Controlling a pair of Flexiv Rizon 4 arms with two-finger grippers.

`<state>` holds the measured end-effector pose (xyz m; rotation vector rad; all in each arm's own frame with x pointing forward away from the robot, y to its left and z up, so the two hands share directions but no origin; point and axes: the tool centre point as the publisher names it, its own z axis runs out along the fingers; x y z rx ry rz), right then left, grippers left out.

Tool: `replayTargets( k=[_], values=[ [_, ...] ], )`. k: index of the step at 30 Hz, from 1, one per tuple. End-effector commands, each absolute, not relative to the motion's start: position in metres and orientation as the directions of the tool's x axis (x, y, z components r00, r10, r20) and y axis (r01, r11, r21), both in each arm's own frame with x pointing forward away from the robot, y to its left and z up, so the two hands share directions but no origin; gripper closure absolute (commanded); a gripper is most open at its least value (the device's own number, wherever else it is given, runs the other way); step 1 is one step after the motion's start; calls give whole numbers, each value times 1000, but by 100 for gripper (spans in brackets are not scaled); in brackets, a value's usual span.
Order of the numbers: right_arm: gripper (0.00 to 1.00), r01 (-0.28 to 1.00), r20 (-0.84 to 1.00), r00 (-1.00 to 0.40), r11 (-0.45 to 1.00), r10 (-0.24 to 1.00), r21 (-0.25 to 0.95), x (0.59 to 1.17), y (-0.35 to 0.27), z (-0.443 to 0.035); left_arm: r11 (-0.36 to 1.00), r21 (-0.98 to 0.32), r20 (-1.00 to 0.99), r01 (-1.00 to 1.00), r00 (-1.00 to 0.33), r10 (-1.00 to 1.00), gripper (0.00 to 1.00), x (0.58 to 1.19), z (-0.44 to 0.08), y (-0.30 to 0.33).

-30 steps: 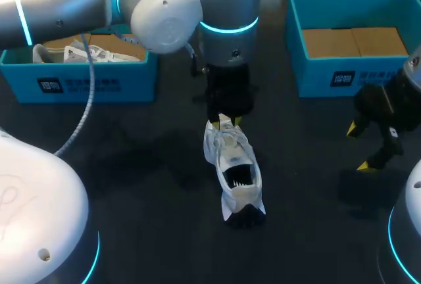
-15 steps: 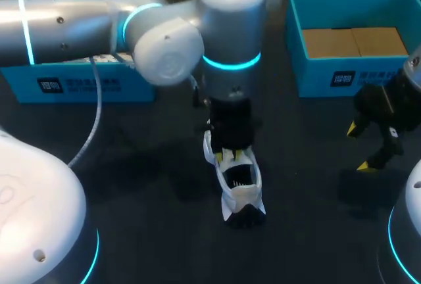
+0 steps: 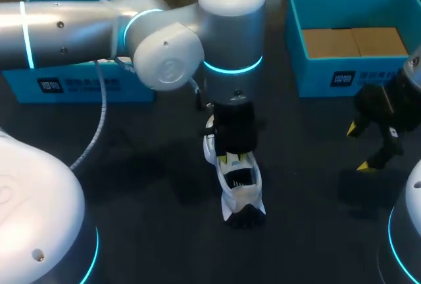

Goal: Take the shoe out of the shoebox, open the shoe tongue, remove and reinsert the insole, then place the shoe into the shoebox

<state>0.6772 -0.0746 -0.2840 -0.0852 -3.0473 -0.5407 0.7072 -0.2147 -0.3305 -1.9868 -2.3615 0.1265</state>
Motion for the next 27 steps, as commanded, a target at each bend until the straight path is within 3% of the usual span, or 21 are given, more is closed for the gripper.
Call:
replayTargets(
  k=[1,9,12,13,14,15,18,27],
  values=[
    [0,61,53,-998,938,46,340,677,-74,-285,169,-105,5,980,-170,985,65,707,-356,-225],
    [0,61,53,-998,938,46,340,677,-74,-285,175,-100,-71,979,-183,981,64,710,-313,-207],
    [0,61,53,-998,938,46,340,677,-74,-285,212,-110,-86,971,-221,971,58,705,-289,-198],
    [0,61,53,-998,938,46,340,677,-74,-285,240,-119,-78,963,-250,965,51,703,-281,-195],
    [0,61,53,-998,938,46,340,677,-74,-285,297,-127,-50,946,-305,951,15,700,-275,-193],
    [0,61,53,-998,938,46,340,677,-74,-285,364,-144,-23,920,-371,928,0,699,-270,-193],
    [0,61,53,-998,938,46,340,677,-74,-285,484,-133,42,865,-483,875,0,696,-256,-191],
    [0,61,53,-998,938,46,340,677,-74,-285,484,-133,42,865,-483,875,0,696,-256,-191]
  ],
)
